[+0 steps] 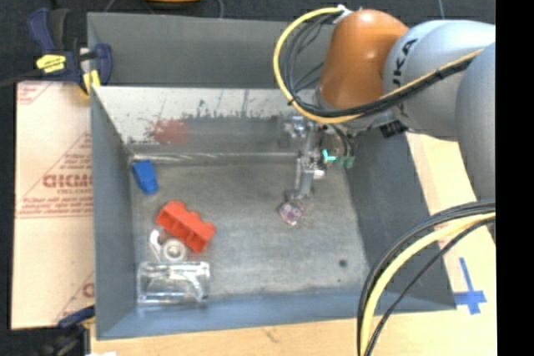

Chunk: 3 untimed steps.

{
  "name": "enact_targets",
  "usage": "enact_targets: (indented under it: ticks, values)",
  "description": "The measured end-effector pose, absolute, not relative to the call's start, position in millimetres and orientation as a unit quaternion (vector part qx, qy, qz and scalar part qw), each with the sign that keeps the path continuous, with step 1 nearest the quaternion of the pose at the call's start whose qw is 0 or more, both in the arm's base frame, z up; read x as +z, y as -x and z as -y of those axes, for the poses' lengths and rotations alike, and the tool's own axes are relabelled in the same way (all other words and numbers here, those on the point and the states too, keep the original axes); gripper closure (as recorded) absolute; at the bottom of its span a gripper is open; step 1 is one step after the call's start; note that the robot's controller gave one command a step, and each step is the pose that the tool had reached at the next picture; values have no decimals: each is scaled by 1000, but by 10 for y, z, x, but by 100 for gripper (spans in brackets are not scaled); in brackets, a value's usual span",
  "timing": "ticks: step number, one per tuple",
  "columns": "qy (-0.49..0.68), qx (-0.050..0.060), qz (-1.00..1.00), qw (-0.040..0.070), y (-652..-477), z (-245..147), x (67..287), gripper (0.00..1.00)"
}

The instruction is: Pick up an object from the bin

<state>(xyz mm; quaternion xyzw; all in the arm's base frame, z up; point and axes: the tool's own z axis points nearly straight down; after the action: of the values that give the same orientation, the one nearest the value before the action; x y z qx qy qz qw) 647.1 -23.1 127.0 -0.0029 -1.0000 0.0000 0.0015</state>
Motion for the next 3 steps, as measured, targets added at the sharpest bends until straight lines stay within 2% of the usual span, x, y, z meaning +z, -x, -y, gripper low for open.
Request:
enact_targets:
  ticks: [1, 2, 3]
  values:
    - [-157, 2, 988, 0, -6028, 836, 726, 0]
    - [-167, 0, 986, -2, -5960, 559, 712, 0]
    - [-282, 0, 959, -1, -5715, 417, 704, 0]
